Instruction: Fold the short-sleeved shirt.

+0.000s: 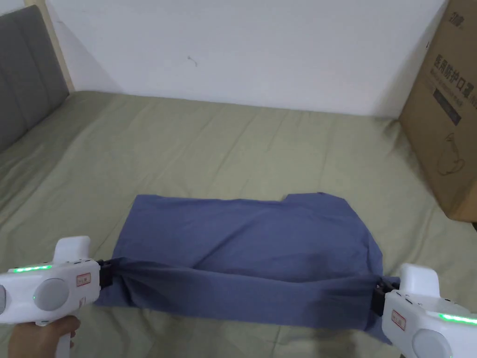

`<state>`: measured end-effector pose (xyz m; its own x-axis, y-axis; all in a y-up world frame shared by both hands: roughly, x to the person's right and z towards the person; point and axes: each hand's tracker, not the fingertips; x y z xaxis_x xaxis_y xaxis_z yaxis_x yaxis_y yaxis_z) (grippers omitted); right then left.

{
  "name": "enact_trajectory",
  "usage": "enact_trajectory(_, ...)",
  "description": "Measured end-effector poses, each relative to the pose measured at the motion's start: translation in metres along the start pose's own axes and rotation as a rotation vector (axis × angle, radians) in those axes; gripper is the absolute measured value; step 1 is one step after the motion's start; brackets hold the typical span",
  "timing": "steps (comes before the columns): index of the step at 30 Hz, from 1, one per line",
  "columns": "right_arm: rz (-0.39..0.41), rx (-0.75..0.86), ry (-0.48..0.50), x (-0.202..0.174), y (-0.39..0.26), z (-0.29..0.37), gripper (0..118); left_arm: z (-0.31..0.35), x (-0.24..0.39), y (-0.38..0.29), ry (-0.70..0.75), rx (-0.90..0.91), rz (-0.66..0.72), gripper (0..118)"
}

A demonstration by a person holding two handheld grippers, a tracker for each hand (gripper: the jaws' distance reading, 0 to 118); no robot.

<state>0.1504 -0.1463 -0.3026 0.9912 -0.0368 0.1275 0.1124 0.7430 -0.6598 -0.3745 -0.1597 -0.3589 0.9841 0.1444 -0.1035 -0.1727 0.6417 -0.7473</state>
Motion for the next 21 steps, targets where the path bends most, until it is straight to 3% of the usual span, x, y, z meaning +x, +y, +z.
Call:
enact_trajectory(12,-0.028,-0.205,-0.026,0.003,0.021,-0.136,1,-0.122,0.007,0.022,0.055,-0.177,-0.039,4)
enact_trajectory(17,-0.046,-0.265,-0.04,0.003,0.013,-0.158,2,-0.127,0.014,0.024,0.067,-0.202,-0.066,4)
enact_trajectory(18,-0.047,-0.256,-0.042,0.003,0.014,-0.153,12,-0.123,0.015,0.026,0.065,-0.203,-0.072,7)
enact_trajectory(19,-0.046,-0.247,-0.042,0.002,0.016,-0.148,32,-0.119,0.016,0.029,0.057,-0.202,-0.073,16)
enact_trajectory(20,-0.045,-0.236,-0.037,0.002,0.019,-0.141,55,-0.114,0.017,0.031,0.043,-0.205,-0.063,37)
enact_trajectory(21,-0.042,-0.228,-0.03,0.003,0.024,-0.133,81,-0.108,0.017,0.034,0.019,-0.202,-0.039,74)
